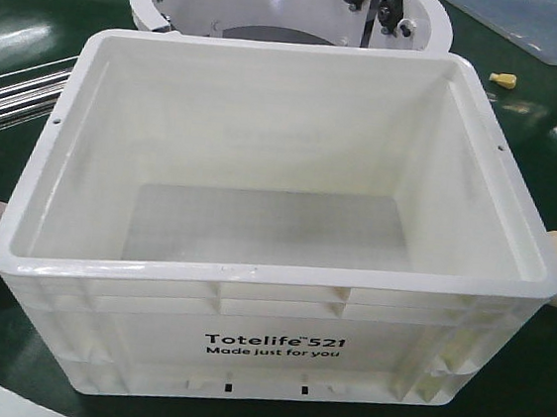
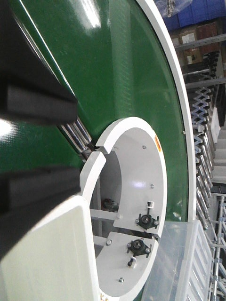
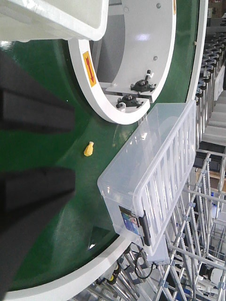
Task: Place moving items into box and shelve
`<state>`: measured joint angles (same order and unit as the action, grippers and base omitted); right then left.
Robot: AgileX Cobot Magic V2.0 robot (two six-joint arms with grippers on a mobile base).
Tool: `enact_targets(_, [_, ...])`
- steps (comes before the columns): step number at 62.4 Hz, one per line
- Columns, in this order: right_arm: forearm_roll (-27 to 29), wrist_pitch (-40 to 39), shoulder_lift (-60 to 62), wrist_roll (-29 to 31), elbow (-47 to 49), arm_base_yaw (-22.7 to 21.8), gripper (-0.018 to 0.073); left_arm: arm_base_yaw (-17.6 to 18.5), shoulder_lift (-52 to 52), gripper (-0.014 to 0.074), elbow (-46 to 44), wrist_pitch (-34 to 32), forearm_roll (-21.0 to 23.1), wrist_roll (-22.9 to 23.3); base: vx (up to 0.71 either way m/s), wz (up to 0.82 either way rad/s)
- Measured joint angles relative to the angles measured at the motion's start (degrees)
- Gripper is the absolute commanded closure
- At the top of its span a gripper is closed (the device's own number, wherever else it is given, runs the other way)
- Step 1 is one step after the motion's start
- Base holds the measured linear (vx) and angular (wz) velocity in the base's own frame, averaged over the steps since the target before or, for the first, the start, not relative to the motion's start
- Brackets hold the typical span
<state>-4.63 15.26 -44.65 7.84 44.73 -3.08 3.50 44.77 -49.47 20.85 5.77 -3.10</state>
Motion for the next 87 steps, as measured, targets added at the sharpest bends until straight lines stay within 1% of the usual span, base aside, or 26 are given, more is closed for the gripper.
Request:
enact_targets(5, [0.0, 0.0, -0.34, 0.0, 0.0, 0.0, 0.009, 0.0, 0.2, 0.0084, 0.0, -2.5, 0.0, 0.0, 0.0, 0.0])
enact_targets(10, [0.13, 1.18, -0.34, -0.24, -0.01, 0.0, 0.0082, 0.0, 0.2, 0.0084, 0.0, -5.43, 0.15, 0.18, 0.0, 0.0])
enact_targets(14, [0.36, 3.19, -0.34, -0.8, -0.01, 0.0, 0.0082, 0.0, 0.2, 0.0084, -0.17, -5.29, 0.43, 0.6, 0.0, 0.0])
enact_targets(21, [0.42, 9.13, -0.38, -3.05, 0.37, 0.0, 0.0082, 0.0, 0.41, 0.0084, -1.66, 0.8, 0.57, 3.55, 0.0, 0.0])
enact_targets(28, [0.42, 14.54, -1.51, -5.61, 3.79, 0.0, 0.0082, 0.0, 1.11, 0.0084, -4.24, 6.56, -0.36, 5.77, 0.0, 0.0])
enact_targets(36, [-1.08, 21.57, -4.84, -6.76, 11.45, 0.0, 0.0082, -0.56, 3.21, 0.0084, -9.64, 13.12, -4.71, 8.25, 0.0, 0.0])
enact_targets(43, [-2.83, 26.56, -9.55, -6.94, 16.73, 0.0, 0.0082, -1.53, 5.95, 0.0084, -12.05, 15.41, -9.48, 13.33, 0.0, 0.0])
enact_targets(48, [-3.77, 26.99, -13.65, -6.93, 17.43, 0.0, 0.0082, -2.18, 8.96, 0.0084, -12.21, 16.89, -11.14, 15.83, 0.0, 0.0])
enact_targets(55, [-4.09, 28.95, -19.68, -7.31, 17.43, 0.0, 0.0082, -2.49, 13.62, 0.0084, -12.21, 19.39, -11.29, 16.46, 0.0, 0.0])
enact_targets(61, [-4.08, 30.69, -24.65, -9.1, 17.43, 0.0, 0.0082, -2.49, 16.51, 0.0084, -12.21, 21.07, -11.29, 17.46, 0.0, 0.0])
enact_targets(69, [-2.45, 31.34, -30.29, -10.05, 17.43, 0.0, 0.0082, -2.49, 19.8, 0.0084, -11.57, 24.01, -11.29, 18.03, 0.0, 0.0])
enact_targets(73, [-1.33, 31.46, -32.47, -9.08, 17.43, 0.0, 0.0082, -2.49, 21.36, 0.0084, -9.74, 24.76, -11.29, 18.08, 0.0, 0.0])
enact_targets(79, [-0.7, 31.46, -34.63, -7.84, 17.43, -0.13, 0.0082, -2.49, 22.55, 0.0084, -4.73, 24.21, -11.29, 18.8, 0.0, 0.0])
enact_targets(84, [0.12, 30.42, -35.37, -7.84, 16.52, -1.38, 0.0082, -2.49, 22.55, 0.0084, -0.7, 22.7, -11.29, 19.86, 0.0, 0.0])
enact_targets(87, [0.87, 28.93, -35.45, -7.38, 14.81, -2.95, 0.0082, -2.54, 22.55, 0.0084, 1.42, 21.67, -11.29, 20.41, 0.0, 0.0])
